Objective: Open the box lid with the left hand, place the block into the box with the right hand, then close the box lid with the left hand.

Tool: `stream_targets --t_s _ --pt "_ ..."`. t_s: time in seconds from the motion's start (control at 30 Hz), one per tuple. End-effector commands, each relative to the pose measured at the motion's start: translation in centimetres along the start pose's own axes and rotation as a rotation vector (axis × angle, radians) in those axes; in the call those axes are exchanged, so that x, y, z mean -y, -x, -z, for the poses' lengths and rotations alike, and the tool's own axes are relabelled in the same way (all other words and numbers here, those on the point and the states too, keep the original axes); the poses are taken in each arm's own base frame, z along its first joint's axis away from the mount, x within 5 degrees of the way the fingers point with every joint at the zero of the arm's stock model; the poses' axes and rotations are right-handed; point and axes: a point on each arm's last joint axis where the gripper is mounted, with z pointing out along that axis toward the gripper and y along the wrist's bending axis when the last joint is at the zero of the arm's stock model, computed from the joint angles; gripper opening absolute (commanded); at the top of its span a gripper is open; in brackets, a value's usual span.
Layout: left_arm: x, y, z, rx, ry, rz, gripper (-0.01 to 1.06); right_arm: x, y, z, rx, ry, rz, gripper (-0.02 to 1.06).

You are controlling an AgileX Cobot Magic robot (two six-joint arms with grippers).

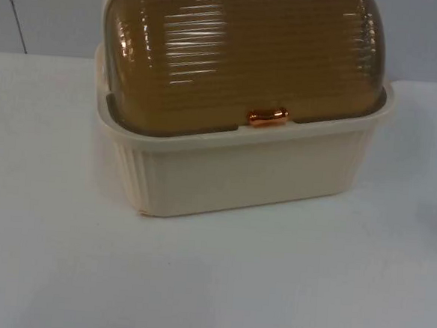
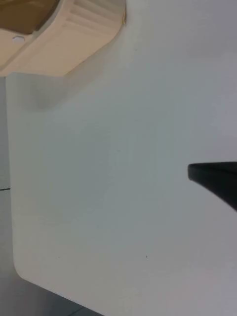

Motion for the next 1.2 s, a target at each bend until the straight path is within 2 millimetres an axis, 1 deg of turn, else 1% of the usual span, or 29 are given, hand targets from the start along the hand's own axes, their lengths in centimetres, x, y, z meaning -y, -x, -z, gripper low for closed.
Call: stream_targets --t_s 0.0,1.03,1.1,1.17 --pt "0.0 0.0 -0.1 0.009 0.000 -0.003 1.05 0.0 0.0 0.0 0.008 -0.002 -0.013 1.05" --pt "0.0 0.1 0.0 0.013 0.000 0.008 1.05 0.1 0.0 0.0 0.008 -0.005 -0.039 1.05" --pt "0.0 0.7 0.3 0.043 -0.001 0.032 1.05 0.1 0.5 0.3 0.021 -0.004 -0.048 1.05" --pt "-0.1 2.3 0.5 0.089 0.007 0.027 1.05 0.2 1.8 0.4 0.029 -0.019 -0.053 1.05"
